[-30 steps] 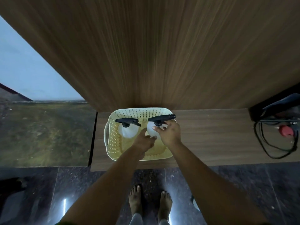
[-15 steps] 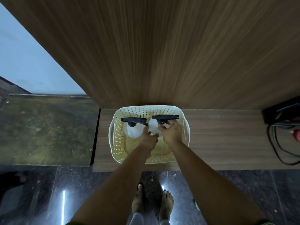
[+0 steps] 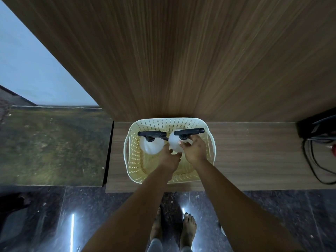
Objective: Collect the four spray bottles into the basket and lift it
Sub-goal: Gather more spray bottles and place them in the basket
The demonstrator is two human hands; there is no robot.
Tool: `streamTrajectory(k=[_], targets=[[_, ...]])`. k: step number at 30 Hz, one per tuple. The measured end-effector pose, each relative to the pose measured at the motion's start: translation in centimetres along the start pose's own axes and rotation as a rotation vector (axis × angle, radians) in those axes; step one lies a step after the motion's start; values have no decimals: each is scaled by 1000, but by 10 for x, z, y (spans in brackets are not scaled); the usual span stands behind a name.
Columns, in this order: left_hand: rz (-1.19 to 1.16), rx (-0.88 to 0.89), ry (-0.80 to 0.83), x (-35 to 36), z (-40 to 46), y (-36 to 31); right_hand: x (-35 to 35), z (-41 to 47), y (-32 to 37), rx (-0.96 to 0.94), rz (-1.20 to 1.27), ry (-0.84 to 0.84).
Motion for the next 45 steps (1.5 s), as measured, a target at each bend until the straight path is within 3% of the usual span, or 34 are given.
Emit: streamTrajectory(k=[10,16,24,27,32,38,45], targets=[[149,73,-26,-5,-11,-9,-1,-6,-2,-9,69,26],[250,126,-49,-9,-29,-16,-8,-23,2,-60,-62,68],[400,207,-148,-23,-66,-35,-27,-57,19,-113,-135,-59],[306,263,-203,-40,-86,-41,-30,-71,25,-126,-111,-60],[36,490,-326,-82,-125,-52,-21,-105,54,-301,-72,-93],[81,661,-548,-152,-174,-27,42,-162,87,-549,-123,63],[150,461,-784,-281,-219,85,170,-260,89,-742,-262,390]])
Point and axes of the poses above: each hand's wrist, its own z-axis towards the middle knuckle, its own x-axis out of the palm, y = z × x, the point moved 9 cm from there along z, towards the middle knuckle, and after that the axes turned 8 degrees about -z, right-handed, at the moved point
